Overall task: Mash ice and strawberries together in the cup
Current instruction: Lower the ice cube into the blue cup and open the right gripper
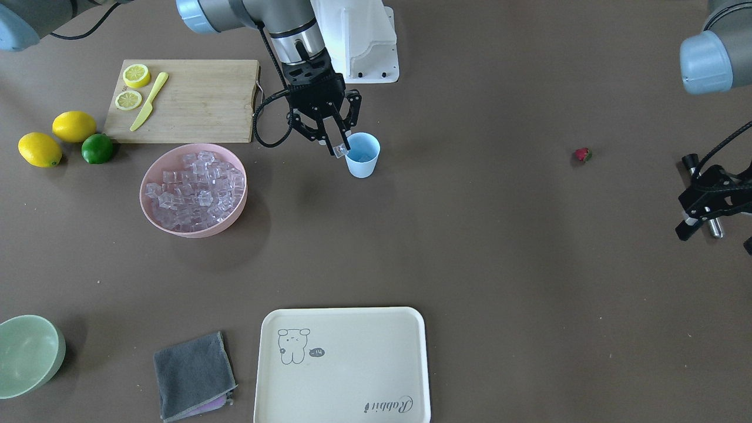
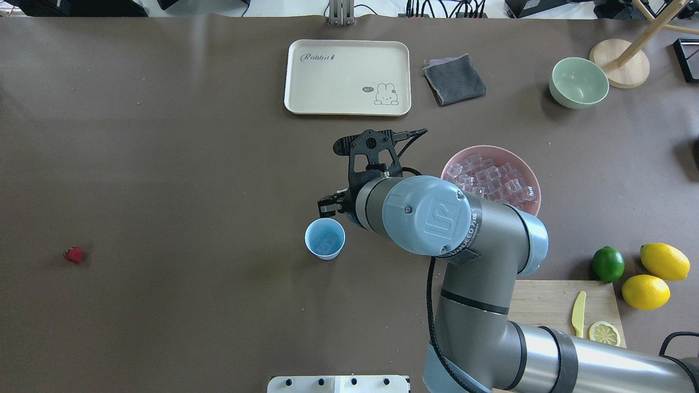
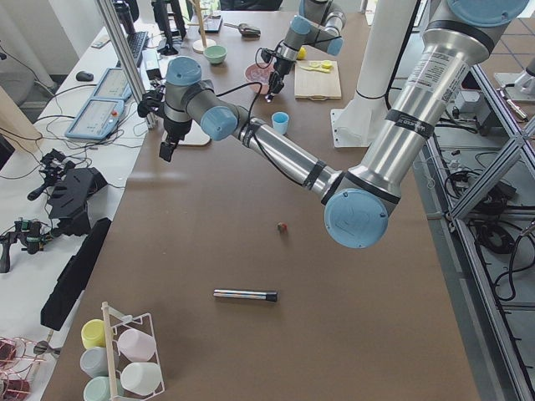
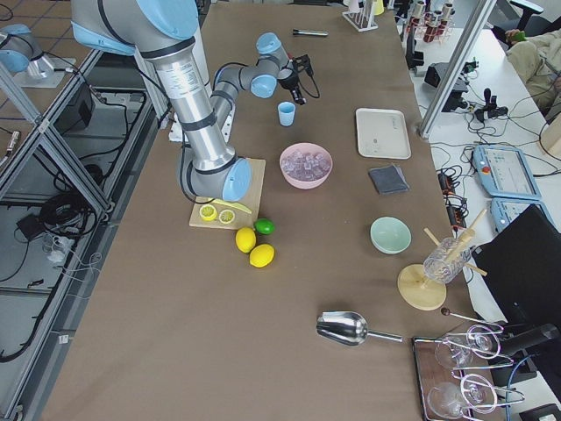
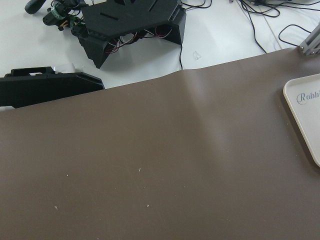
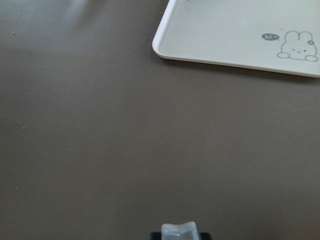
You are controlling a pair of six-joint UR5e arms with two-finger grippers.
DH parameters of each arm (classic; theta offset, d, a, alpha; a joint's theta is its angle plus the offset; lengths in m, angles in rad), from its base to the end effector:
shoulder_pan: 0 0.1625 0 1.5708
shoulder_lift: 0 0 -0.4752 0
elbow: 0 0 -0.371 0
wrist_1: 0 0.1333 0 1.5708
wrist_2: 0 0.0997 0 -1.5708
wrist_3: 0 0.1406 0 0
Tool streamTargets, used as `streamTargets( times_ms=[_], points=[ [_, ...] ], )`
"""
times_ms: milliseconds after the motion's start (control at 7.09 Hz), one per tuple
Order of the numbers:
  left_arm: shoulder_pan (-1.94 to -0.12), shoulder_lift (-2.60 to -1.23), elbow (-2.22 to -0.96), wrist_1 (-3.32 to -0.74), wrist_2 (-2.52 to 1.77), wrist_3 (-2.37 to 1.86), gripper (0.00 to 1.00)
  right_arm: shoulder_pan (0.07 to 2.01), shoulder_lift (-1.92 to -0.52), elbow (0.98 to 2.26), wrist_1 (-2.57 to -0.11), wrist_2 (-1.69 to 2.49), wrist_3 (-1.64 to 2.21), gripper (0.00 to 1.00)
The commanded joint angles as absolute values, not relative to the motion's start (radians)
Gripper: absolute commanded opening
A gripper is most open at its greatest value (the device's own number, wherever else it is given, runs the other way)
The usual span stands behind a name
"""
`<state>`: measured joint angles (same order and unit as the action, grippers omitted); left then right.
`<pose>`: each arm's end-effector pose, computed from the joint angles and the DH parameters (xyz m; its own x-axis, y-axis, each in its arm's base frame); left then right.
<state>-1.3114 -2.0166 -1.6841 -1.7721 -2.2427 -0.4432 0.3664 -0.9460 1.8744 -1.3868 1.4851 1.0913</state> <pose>0.1270 -0.6569 0.4055 0.6637 0.2556 -0.7030 0.1093 0.8966 0.4292 -0.5734 -0.3757 0.2235 0.5643 -0.2758 0.7782 -0.1897 0.8740 0.4473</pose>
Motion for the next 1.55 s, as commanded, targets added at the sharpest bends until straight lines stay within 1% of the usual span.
streamTargets(
  times_ms=[0,423,1269,1410],
  points=[
    [-1.31,-2.017,-1.686,-1.773,-2.243,-0.443,0.98,0.322,-0.939,1.852,-1.387,1.442,1.089,0.0],
    [-1.305,-2.017,-1.684,-1.776,-2.241,-0.442,0.98,0.307,-0.937,1.833,-1.387,1.433,1.007,0.0],
    [-1.304,-2.016,-1.677,-1.779,-2.241,-0.439,0.98,0.281,-0.939,1.832,-1.387,1.431,0.997,0.0],
    [-1.304,-2.016,-1.677,-1.779,-2.241,-0.439,0.98,0.279,-0.939,1.832,-1.385,1.431,0.996,0.31]
  ],
)
